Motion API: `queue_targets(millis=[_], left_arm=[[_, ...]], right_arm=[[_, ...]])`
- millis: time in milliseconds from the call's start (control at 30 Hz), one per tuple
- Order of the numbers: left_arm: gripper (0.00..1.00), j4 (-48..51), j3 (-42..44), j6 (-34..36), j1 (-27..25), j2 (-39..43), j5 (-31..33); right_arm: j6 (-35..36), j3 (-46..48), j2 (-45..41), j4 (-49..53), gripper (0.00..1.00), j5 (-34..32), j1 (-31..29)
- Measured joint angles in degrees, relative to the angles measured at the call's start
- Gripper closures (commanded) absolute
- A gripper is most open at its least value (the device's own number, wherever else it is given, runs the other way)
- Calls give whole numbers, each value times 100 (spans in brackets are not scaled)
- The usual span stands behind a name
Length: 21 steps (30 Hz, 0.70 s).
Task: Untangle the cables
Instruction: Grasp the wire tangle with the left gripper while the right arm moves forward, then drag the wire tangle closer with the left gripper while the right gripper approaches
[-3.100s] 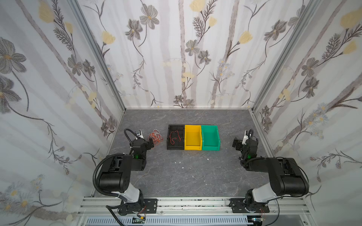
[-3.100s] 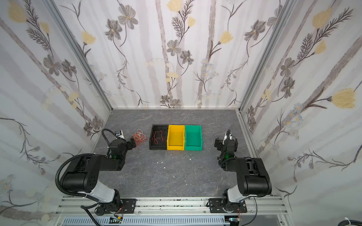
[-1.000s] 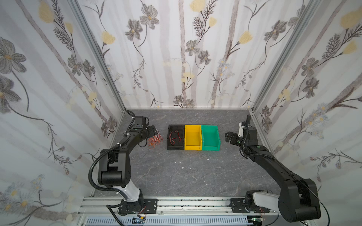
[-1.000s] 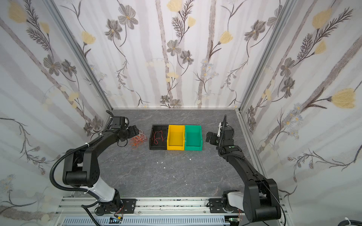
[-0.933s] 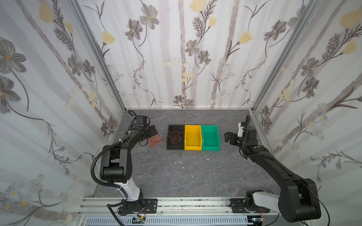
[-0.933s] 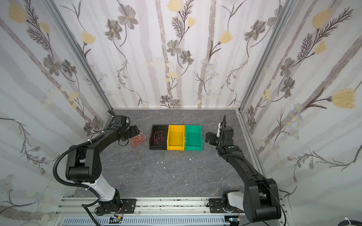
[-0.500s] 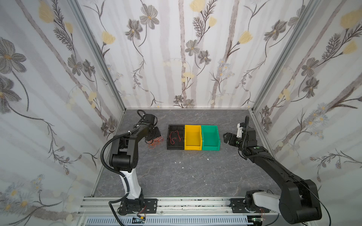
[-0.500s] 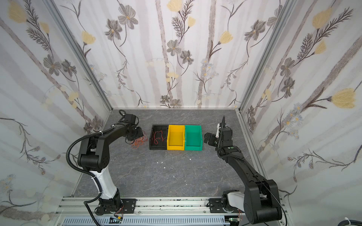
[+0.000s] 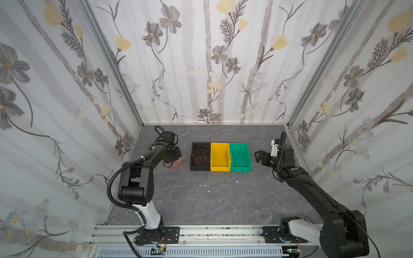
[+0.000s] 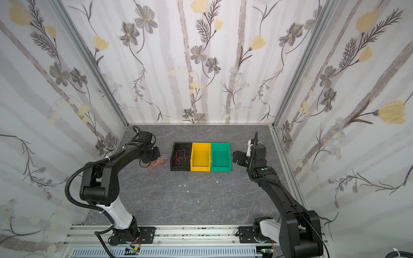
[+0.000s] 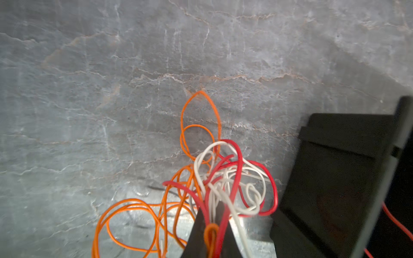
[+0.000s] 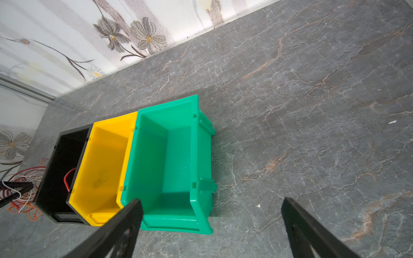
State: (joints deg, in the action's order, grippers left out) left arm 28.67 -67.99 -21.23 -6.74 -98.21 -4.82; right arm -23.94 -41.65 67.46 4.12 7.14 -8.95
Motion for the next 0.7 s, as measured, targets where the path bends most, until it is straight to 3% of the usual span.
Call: queue_targets(millis=[300,500,700], left_arm=[[93,474,319,70,-422,1495,-385],[92,603,479,-22,-1449,2044,-673],[91,297,1047,-577,-2455,2653,-713]], right_arm=[[-219,98,-293,-7,4,90,-83],[-411,107,-330,-4,5,201,-229],[-518,120,-415,11,5,214,-501]])
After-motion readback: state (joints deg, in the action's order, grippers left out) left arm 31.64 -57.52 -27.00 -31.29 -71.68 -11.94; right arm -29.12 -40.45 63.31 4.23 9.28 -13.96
